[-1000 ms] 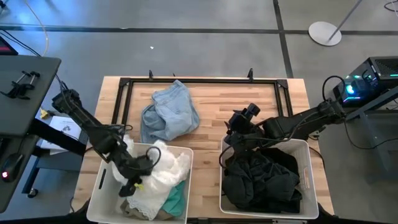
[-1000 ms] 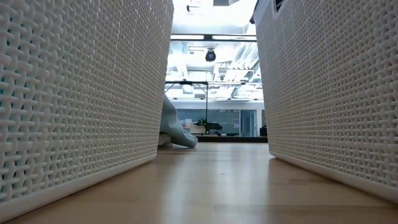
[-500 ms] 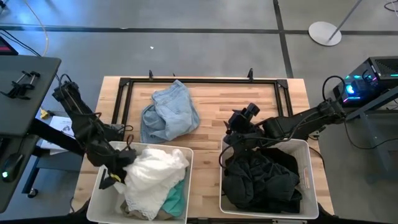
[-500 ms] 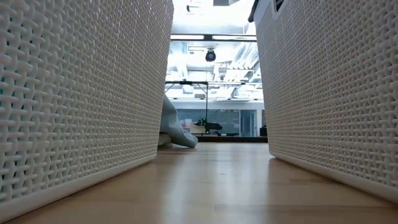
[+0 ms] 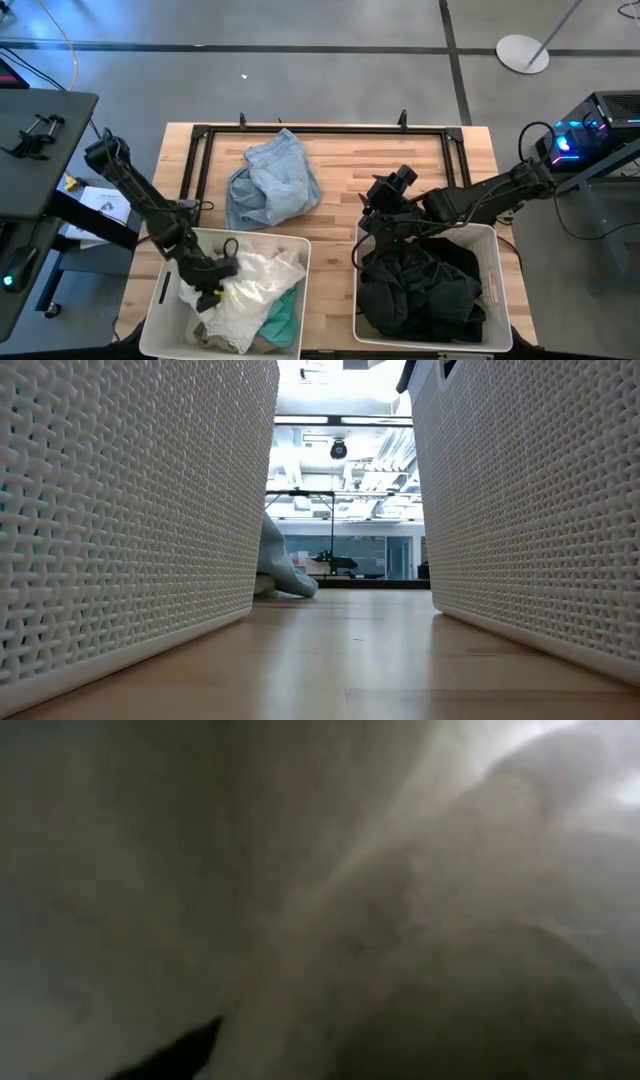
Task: Sort clothes
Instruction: Put the white dress into the left white laundry bin, then put the blue pants into the left white laundry bin
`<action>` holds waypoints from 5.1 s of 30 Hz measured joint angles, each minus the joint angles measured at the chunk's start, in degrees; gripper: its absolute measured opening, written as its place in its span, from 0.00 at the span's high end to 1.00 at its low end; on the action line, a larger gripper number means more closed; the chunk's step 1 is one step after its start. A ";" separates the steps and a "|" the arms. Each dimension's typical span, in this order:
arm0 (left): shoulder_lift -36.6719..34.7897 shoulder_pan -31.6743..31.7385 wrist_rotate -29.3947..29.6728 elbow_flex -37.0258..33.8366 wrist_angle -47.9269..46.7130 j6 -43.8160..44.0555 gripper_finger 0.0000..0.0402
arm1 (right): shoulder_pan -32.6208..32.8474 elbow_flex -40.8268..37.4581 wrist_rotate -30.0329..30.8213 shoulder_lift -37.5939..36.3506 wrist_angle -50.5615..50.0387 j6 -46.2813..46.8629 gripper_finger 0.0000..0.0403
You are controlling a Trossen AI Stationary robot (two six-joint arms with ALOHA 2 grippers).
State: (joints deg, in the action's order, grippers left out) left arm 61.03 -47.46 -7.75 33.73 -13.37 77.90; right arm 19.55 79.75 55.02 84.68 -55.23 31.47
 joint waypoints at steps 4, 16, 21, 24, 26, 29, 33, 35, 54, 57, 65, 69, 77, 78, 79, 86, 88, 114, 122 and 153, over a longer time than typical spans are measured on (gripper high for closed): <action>0.04 1.38 -0.40 -0.28 1.79 -0.40 0.81 | 0.00 0.00 -0.07 0.00 0.01 -0.01 0.36; -10.40 5.63 -20.80 1.96 6.95 17.79 0.48 | 0.00 0.00 0.13 0.00 0.61 -0.55 0.36; -14.85 7.86 -23.91 7.10 -0.43 24.82 0.49 | 0.00 0.00 1.40 0.00 3.00 -3.72 0.36; -15.95 9.02 -23.58 10.08 -9.53 23.52 0.50 | 0.00 0.00 1.42 0.00 3.23 -5.01 0.36; -16.08 10.03 -23.27 10.88 -14.62 20.30 0.52 | 0.00 0.00 1.44 0.00 3.23 -5.60 0.36; -15.53 11.14 -18.50 10.09 -21.40 12.92 0.53 | 0.00 0.00 1.44 0.00 3.29 -6.46 0.36; -14.08 11.50 -10.60 9.80 -28.70 3.60 0.54 | 0.00 0.00 1.44 0.00 3.31 -6.41 0.36; -13.71 12.88 -17.82 9.87 -30.11 0.48 0.54 | 0.00 0.00 1.44 0.00 3.29 -6.23 0.36; -13.58 19.72 -33.11 21.19 -32.70 21.88 0.76 | 0.00 0.00 1.42 -0.02 3.25 -7.54 0.36; -12.69 21.01 -24.69 19.56 -32.52 14.80 0.77 | 0.00 0.00 1.42 -0.02 3.25 -7.50 0.36; -6.29 23.05 -4.65 14.58 -31.88 -0.20 0.74 | -0.01 0.00 1.40 -0.02 3.25 -7.44 0.36; -4.47 23.15 -10.07 14.31 -31.50 -4.07 0.67 | -0.28 0.00 1.40 -0.02 3.27 -7.38 0.36; -7.63 24.53 -19.43 15.94 -33.40 4.83 0.49 | -0.44 0.00 1.42 -0.02 3.83 -7.14 0.36; -7.92 24.53 -19.36 17.25 -34.18 5.56 0.49 | -0.44 0.00 1.40 -0.02 4.16 -7.61 0.36; -8.17 24.48 -19.24 18.76 -35.58 5.93 0.49 | -0.48 0.00 1.40 -0.02 4.52 -7.95 0.36; -6.38 24.42 -14.67 33.19 -48.86 5.37 0.52 | -1.72 0.00 -0.07 -0.02 6.41 -9.67 0.36; -5.39 24.39 -12.52 37.39 -53.49 3.75 0.53 | -2.24 0.00 -0.35 -0.02 6.76 -9.93 0.36; 16.29 9.82 17.10 31.57 -47.32 -32.51 0.70 | -3.18 -0.01 -0.79 -0.02 6.57 -9.93 0.36; 27.11 10.01 5.59 31.61 -37.96 -39.73 0.84 | -3.02 -0.01 -1.27 -0.02 6.52 -8.87 0.36; 0.01 31.06 42.36 57.42 -31.18 -67.61 0.84 | -4.42 -0.02 -10.67 0.00 6.61 -6.04 0.36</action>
State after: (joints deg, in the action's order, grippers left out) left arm 61.04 -16.41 34.61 91.16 -44.55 10.29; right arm 15.14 79.72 44.36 84.68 -48.62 25.43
